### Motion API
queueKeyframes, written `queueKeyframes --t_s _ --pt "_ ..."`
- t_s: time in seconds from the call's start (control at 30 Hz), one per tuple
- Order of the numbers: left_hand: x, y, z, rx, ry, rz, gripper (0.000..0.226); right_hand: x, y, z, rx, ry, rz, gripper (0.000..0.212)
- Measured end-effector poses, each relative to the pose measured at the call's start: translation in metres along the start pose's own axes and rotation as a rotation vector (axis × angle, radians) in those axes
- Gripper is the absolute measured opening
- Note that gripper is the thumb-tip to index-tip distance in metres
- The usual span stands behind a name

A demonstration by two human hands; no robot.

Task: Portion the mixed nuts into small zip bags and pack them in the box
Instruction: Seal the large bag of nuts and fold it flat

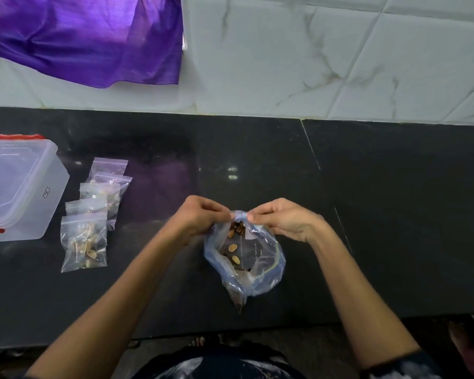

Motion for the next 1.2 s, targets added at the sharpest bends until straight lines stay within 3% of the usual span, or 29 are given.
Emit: queueKeyframes --t_s 0.1,0.2,0.23,0.3,0.4,0.47,0.57,0.6,0.7,0.77,0.83,0.9,0.97,1.0,1.1,1.2 --pt "0.012 0.017 -0.019 0.502 -0.651 -0.267 0.005 0.012 0.004 0.005 -0.165 0.361 -0.392 0.018" --pt "0.030 0.030 -0.023 0.628 -0.776 -0.359 0.021 0.023 0.022 0.015 -0.373 0.392 -0.691 0.012" --pt "0.026 0.028 -0.020 0.566 -0.695 -0.378 0.021 0.020 0.023 0.014 -0.375 0.359 -0.677 0.015" --pt "0.011 0.022 -0.014 0.332 -0.379 -0.356 0.020 0.010 0.021 0.006 -0.241 0.293 -0.474 0.024" --pt "-0.007 0.021 0.000 -0.004 0.366 -0.094 0.039 -0.003 0.017 -0.020 -0.028 0.002 0.017 0.028" --pt "-0.017 0.026 0.016 -0.069 0.585 0.081 0.053 -0.004 0.018 -0.033 -0.006 -0.214 0.218 0.034" --pt "-0.024 0.031 0.037 -0.059 0.735 0.202 0.082 0.001 0.019 -0.037 -0.014 -0.313 0.273 0.042" --pt "-0.023 0.031 0.039 -0.040 0.771 0.198 0.082 0.004 0.019 -0.035 -0.028 -0.318 0.244 0.038" --pt "-0.015 0.034 0.032 -0.015 0.671 0.021 0.056 0.014 0.019 -0.027 -0.064 -0.380 0.031 0.027" --pt "-0.010 0.038 0.024 0.059 0.405 -0.224 0.044 0.019 0.025 -0.023 -0.135 -0.210 -0.356 0.022" --pt "-0.006 0.047 0.008 0.255 0.066 -0.515 0.030 0.029 0.039 -0.016 -0.303 0.036 -0.797 0.021" --pt "0.005 0.057 -0.011 0.482 -0.074 -0.629 0.025 0.044 0.049 -0.011 -0.484 0.111 -0.968 0.022" --pt "0.010 0.059 -0.010 0.500 0.037 -0.624 0.027 0.043 0.052 -0.013 -0.473 0.000 -0.890 0.024" --pt "0.008 0.055 -0.002 0.409 0.209 -0.583 0.032 0.038 0.050 -0.015 -0.395 -0.113 -0.754 0.027" --pt "0.005 0.051 0.030 -0.035 0.861 -0.296 0.034 0.027 0.047 -0.032 -0.161 -0.541 -0.135 0.041" --pt "0.000 0.059 0.061 -0.220 0.880 -0.167 0.029 0.025 0.043 -0.051 -0.068 -0.447 0.029 0.039"
Point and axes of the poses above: each hand's wrist, its own y-axis away from the middle knuckle, its own x-axis out of the palm, z = x × y, the point moved 4 cm from there along -y, towards the middle knuckle, and after that the axes turned 14 degrees about x, right-handed, at the moved point
